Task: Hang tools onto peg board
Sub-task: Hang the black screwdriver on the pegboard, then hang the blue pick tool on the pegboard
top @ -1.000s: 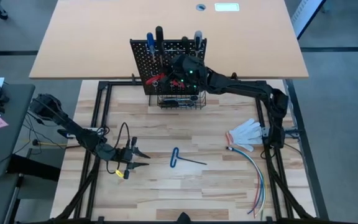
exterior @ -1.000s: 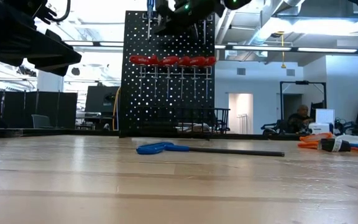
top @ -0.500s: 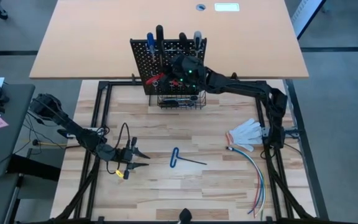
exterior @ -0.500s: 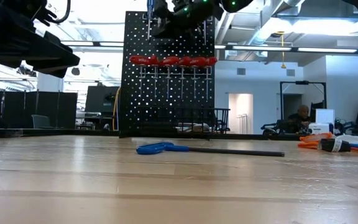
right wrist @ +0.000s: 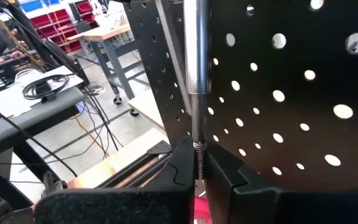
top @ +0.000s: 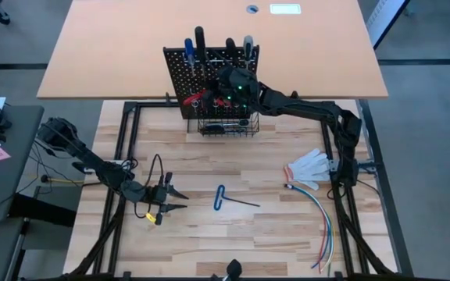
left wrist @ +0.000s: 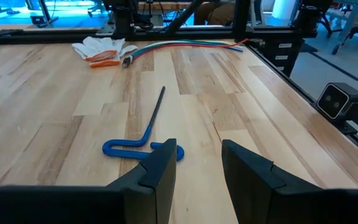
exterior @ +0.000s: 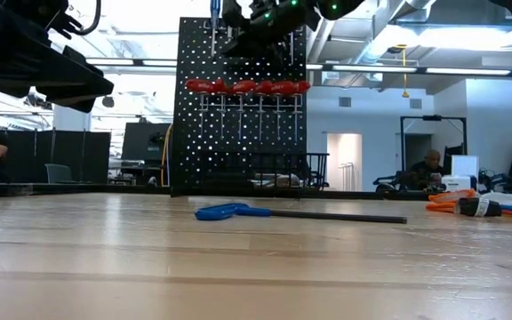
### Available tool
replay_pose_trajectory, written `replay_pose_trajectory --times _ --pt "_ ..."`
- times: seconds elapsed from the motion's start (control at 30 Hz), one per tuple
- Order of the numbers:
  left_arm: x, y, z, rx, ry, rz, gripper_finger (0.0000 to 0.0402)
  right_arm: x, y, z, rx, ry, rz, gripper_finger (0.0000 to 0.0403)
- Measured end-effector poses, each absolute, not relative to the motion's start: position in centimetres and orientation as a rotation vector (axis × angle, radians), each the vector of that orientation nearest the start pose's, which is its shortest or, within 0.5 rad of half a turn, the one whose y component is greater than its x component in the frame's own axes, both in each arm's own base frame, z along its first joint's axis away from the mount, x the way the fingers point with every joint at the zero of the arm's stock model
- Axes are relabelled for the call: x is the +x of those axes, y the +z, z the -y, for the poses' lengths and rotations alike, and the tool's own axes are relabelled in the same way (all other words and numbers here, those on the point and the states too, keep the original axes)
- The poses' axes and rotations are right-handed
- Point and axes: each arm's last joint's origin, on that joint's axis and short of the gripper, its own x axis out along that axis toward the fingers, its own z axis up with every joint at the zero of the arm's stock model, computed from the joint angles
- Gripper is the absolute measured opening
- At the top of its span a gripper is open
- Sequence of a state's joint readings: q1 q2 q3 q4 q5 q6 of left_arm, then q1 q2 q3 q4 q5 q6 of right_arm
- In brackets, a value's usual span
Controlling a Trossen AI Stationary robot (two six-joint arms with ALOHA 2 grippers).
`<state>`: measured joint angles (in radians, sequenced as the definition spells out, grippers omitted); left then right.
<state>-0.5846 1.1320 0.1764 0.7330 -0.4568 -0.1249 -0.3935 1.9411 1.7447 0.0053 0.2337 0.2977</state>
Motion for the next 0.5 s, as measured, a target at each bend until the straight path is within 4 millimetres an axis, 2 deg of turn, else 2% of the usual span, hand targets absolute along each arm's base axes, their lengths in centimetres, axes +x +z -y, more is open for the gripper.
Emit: replay_pose_trajectory --times 0.13,0.3,0.5 --pt "16.5 15.6 9.4 -0.017 -0.115 -0.201 0.0122 42.4 34.0 18.1 0.292 -0.655 -0.128 0.0041" --pt "16.5 15.6 9.4 -0.019 -0.114 -0.204 0.0122 42.6 32.4 17.6 0.239 -0.648 -0.270 0.0087" --pt "16.5 15.5 9.4 -0.022 -0.113 -0.212 0.0122 42.5 32.3 17.0 0.166 -0.628 -0.335 0.0127"
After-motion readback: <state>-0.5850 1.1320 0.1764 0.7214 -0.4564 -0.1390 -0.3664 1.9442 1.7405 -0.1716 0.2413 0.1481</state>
